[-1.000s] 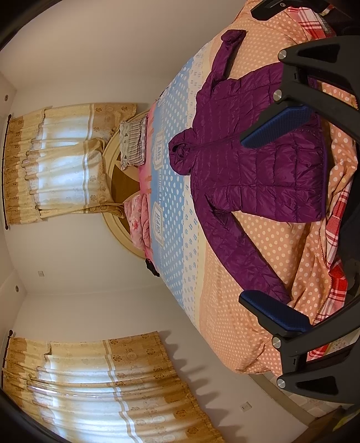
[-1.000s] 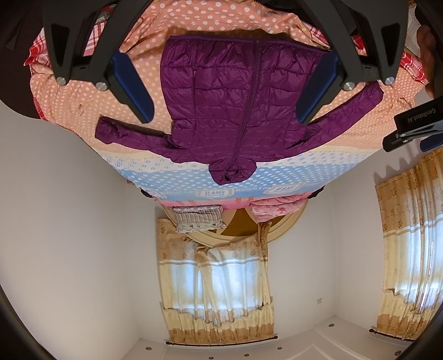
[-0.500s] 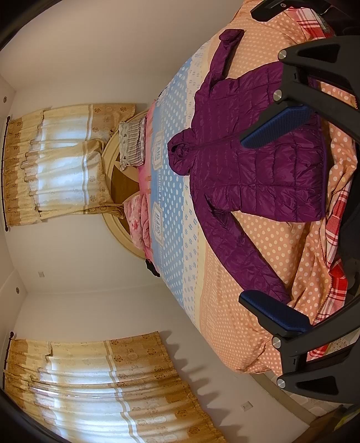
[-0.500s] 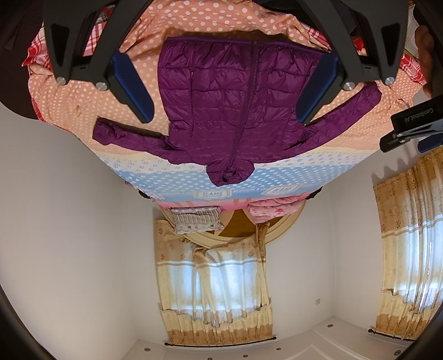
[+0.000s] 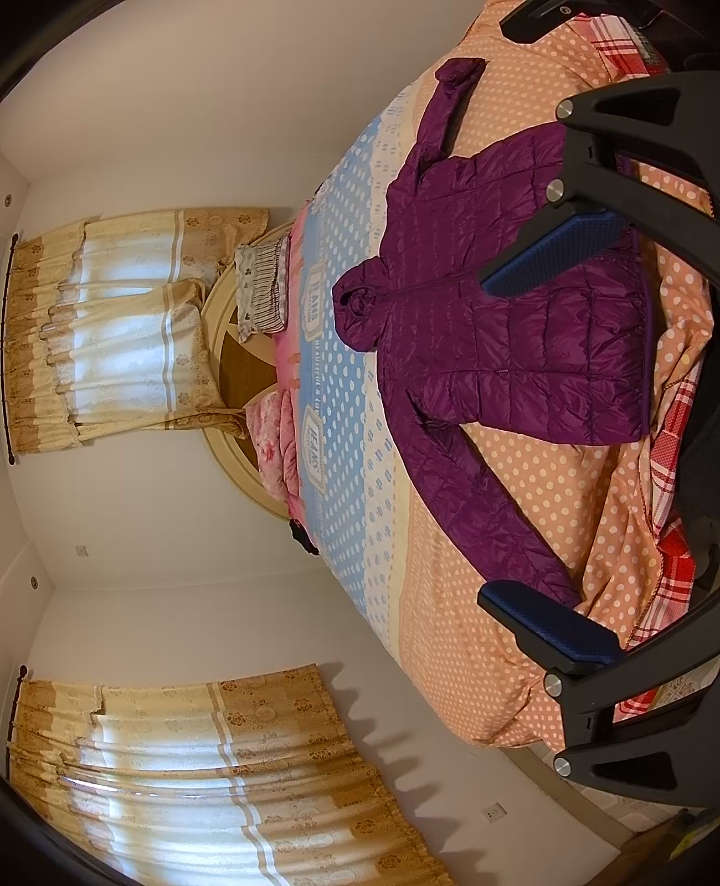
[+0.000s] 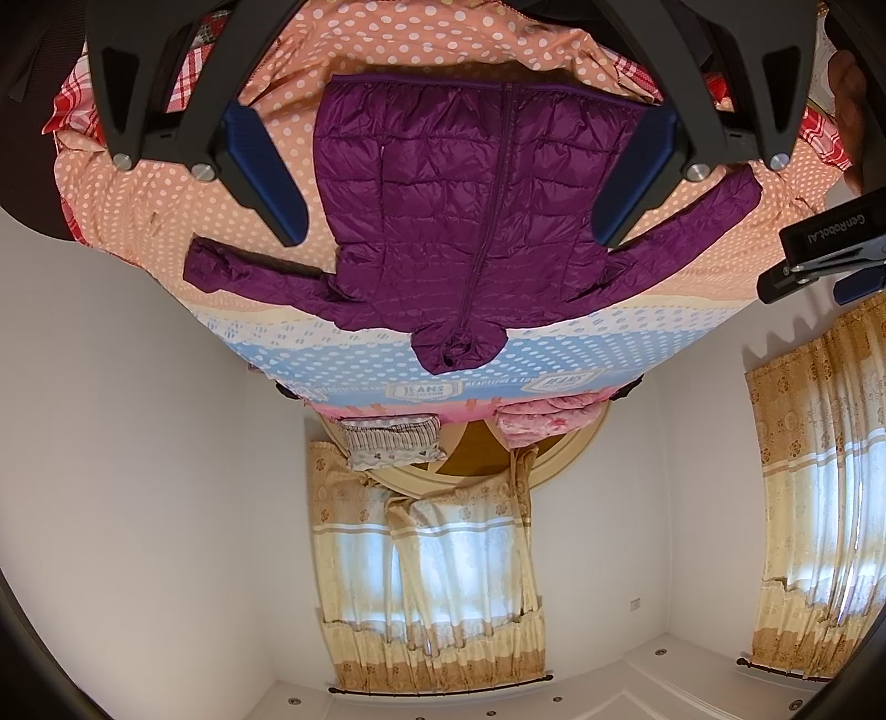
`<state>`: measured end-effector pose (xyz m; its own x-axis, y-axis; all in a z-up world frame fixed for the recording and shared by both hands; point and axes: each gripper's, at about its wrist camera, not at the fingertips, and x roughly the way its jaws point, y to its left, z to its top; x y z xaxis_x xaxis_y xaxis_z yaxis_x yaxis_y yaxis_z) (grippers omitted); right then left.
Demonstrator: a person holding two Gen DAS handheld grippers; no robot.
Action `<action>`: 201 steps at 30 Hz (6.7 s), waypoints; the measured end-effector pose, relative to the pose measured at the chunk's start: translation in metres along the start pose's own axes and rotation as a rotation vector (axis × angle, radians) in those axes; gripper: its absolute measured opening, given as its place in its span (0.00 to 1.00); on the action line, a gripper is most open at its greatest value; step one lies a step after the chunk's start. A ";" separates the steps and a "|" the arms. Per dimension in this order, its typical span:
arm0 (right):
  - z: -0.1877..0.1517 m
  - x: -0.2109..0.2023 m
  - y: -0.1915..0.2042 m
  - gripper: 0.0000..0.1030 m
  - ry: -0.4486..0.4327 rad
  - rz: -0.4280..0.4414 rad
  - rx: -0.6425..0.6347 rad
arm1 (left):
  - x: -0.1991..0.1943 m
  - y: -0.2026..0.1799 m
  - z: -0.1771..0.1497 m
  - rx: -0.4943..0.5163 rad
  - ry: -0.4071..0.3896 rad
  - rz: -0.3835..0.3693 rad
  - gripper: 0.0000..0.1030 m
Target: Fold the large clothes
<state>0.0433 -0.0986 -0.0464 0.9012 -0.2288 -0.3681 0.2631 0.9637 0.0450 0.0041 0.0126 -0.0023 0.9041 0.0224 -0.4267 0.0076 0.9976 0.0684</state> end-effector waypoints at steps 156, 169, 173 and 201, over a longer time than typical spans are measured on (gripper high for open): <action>0.000 0.429 -0.152 0.30 0.448 0.100 0.056 | 0.472 -0.155 -0.005 0.352 0.271 0.246 0.99; 0.002 0.424 -0.142 0.31 0.436 0.015 -0.064 | 0.466 -0.143 -0.001 0.265 0.283 0.236 0.99; 0.025 0.396 -0.139 0.47 0.351 0.013 -0.061 | 0.442 -0.132 0.014 0.169 0.216 0.178 0.99; 0.003 0.392 -0.113 0.83 0.419 0.068 -0.062 | 0.412 -0.051 0.030 0.166 0.202 0.223 0.99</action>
<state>0.3682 -0.2974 -0.1936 0.6943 -0.1016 -0.7124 0.1754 0.9840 0.0306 0.3890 -0.0313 -0.1546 0.7885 0.2676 -0.5538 -0.0964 0.9430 0.3185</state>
